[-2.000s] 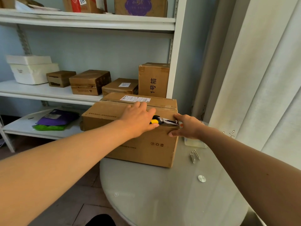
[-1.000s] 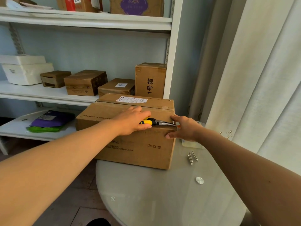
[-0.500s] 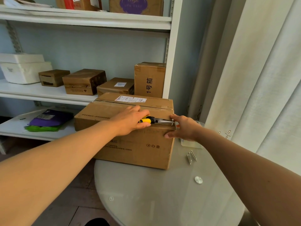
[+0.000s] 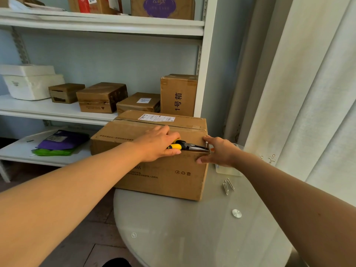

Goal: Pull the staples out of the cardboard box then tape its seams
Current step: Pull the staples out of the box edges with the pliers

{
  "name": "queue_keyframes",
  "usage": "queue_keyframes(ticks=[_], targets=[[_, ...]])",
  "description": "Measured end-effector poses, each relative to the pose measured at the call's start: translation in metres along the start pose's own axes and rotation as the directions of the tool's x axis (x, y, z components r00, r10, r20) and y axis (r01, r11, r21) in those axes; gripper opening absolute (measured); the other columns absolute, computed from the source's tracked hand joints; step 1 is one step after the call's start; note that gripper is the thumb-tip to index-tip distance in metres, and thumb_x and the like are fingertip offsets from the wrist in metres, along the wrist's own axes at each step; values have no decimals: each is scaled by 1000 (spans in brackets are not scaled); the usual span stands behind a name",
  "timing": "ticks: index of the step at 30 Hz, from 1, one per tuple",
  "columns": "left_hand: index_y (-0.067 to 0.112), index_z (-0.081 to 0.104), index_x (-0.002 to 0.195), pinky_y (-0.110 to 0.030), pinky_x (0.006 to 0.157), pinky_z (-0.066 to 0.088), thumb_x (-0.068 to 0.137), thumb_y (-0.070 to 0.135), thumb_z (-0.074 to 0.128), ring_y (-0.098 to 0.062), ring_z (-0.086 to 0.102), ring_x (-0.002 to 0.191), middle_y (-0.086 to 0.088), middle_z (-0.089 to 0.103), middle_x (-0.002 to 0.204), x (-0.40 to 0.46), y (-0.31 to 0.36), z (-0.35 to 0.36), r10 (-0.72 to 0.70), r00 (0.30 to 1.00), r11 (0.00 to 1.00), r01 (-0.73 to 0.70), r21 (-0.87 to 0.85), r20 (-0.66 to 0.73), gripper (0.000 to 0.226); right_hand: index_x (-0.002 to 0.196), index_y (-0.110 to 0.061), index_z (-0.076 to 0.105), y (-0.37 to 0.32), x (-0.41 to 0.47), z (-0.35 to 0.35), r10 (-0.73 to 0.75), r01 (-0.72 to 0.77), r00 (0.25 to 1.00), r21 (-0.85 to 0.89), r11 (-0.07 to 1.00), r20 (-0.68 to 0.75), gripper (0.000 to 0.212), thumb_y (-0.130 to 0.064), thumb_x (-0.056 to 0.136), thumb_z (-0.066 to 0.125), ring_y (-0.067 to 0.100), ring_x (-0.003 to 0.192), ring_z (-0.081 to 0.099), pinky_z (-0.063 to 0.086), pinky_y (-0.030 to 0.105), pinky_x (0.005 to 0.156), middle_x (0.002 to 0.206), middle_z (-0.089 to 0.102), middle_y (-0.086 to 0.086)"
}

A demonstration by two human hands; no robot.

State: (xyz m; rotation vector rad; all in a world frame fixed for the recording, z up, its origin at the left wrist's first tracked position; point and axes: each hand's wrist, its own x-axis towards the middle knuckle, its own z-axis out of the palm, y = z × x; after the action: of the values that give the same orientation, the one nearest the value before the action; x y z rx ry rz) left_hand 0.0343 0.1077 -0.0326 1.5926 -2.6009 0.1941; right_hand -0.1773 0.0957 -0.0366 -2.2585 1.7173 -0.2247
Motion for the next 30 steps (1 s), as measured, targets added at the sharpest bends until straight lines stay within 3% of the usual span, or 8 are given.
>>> queue_keyframes(ticks=[6, 25, 30], targets=[[26, 40, 128, -30, 83, 38, 95, 50, 39, -17, 42, 107, -2, 44, 116, 3, 2, 0, -7, 1000, 999, 8, 42, -28, 41, 151, -21, 21, 1, 1, 0, 4, -4, 1000, -8, 1000, -2, 85, -42, 83, 68, 27, 131, 43, 39, 39, 104, 145, 41, 6], [28, 41, 127, -30, 85, 41, 94, 52, 39, -14, 41, 108, 2, 43, 113, 1, 0, -4, -22, 1000, 992, 24, -121, 18, 40, 149, -20, 25, 0, 0, 0, 10, -10, 1000, 35, 999, 0, 82, -39, 83, 69, 26, 126, 48, 42, 37, 101, 139, 47, 6], [27, 40, 131, -28, 80, 35, 94, 53, 40, -15, 39, 108, -1, 41, 116, 0, -1, -5, -2, 999, 999, 4, -46, 49, 45, 150, -19, 24, -1, -2, -1, 0, 0, 1000, 3, 1000, 0, 82, -40, 84, 68, 27, 128, 46, 41, 37, 102, 141, 45, 7]])
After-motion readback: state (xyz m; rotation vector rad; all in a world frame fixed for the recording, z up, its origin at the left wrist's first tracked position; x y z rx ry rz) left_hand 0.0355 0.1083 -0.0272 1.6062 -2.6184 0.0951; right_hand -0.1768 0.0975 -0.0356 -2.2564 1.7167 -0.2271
